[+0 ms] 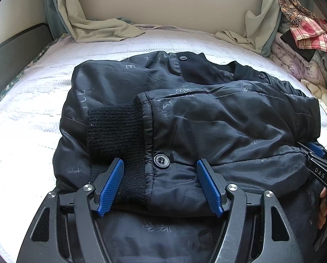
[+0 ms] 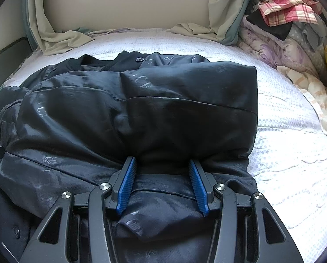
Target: Fold large clothes
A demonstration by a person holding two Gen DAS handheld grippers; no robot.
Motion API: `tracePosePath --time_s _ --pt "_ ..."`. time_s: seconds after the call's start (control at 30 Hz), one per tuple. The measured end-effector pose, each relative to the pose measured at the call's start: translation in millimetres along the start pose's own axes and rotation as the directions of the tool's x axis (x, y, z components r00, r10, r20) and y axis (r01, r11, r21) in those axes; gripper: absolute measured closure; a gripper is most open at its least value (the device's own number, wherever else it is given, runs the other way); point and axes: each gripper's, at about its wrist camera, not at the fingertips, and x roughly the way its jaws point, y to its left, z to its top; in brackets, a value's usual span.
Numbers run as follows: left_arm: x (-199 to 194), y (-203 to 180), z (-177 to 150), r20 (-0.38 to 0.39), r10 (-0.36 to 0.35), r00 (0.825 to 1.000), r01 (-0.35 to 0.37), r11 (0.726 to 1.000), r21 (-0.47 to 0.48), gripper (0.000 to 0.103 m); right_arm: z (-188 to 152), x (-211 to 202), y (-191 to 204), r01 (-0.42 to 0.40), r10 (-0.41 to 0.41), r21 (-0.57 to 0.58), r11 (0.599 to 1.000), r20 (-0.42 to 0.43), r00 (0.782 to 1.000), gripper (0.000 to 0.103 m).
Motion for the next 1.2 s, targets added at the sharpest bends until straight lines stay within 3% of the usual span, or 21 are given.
tracePosePath --time_s 0.23,0.47,0.57,0.67,0.8,0.93,1.2 --pt "-11.9 2.5 7.9 -0.012 -0.031 0.999 0.031 0.999 -0.023 0.026 0.8 -0.6 -1.2 -0.002 0.002 0.007 1.000 0.005 1.000 0.055" --pt "-50.6 14.0 20.0 0.000 -0.090 0.996 0.090 0.992 -0.084 0.023 9.7 -12.7 -0.5 0.003 -0.003 0.014 1.000 -0.010 1.000 0.049" --pt "-70.8 28.5 22.9 0.023 -0.093 0.995 0.095 0.990 -0.102 0.020 21.2 -34.9 -11.3 -0.048 0.051 0.080 0.996 -0.030 0.998 0.039" --pt "-87.4 47.8 23.3 0.032 -0.101 0.994 0.104 0.987 -0.122 0.020 33.8 -69.9 -26.7 -0.094 0.096 0.152 0.984 -0.006 0.995 0.039" --pt "-101.5 71.8 16.5 0.013 -0.103 0.995 0.104 0.985 -0.137 0.020 40.2 -109.7 -39.1 -0.121 0.121 0.139 0.983 0.012 0.993 0.039" --pt "-111.8 84.3 3.0 -0.031 -0.111 0.993 0.105 0.984 -0.143 0.020 32.5 -135.2 -53.1 -0.143 0.146 0.135 0.980 -0.016 0.989 0.038" --pt "-153.4 89.1 -32.9 -0.093 -0.204 0.975 0.189 0.970 -0.153 0.020 -4.6 -187.8 -75.9 -0.169 0.183 0.145 0.975 -0.089 0.979 0.036"
